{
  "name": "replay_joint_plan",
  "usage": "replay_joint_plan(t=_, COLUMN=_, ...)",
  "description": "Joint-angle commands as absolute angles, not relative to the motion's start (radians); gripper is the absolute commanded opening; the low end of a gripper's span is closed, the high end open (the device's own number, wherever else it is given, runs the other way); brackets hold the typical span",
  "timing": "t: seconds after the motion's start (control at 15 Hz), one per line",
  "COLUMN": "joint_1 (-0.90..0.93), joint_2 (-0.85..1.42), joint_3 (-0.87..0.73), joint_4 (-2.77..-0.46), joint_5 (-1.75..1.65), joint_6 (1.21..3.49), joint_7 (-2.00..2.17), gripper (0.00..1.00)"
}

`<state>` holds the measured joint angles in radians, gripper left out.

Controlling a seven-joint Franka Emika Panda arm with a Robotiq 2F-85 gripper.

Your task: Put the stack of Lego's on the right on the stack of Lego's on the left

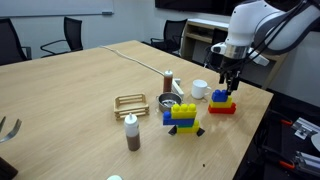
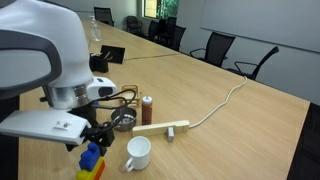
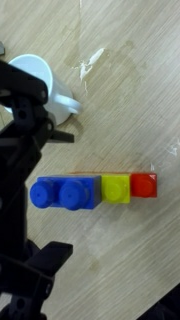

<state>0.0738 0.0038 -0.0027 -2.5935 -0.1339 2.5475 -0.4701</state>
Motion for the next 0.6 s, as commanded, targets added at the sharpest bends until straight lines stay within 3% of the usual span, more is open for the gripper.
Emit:
replay_joint_plan(t=0.0, joint_1=0.058, joint_2=0.025, joint_3=0.012, joint_4=-2.587, joint_5=-0.136, joint_6=2.552, joint_7=-0.466, gripper=1.0)
replay_joint_plan(t=0.53, joint_1=0.048, joint_2=0.132, joint_3=0.025, joint_4=-2.595, joint_5=-0.138, joint_6=2.64, joint_7=-0.48, gripper=1.0)
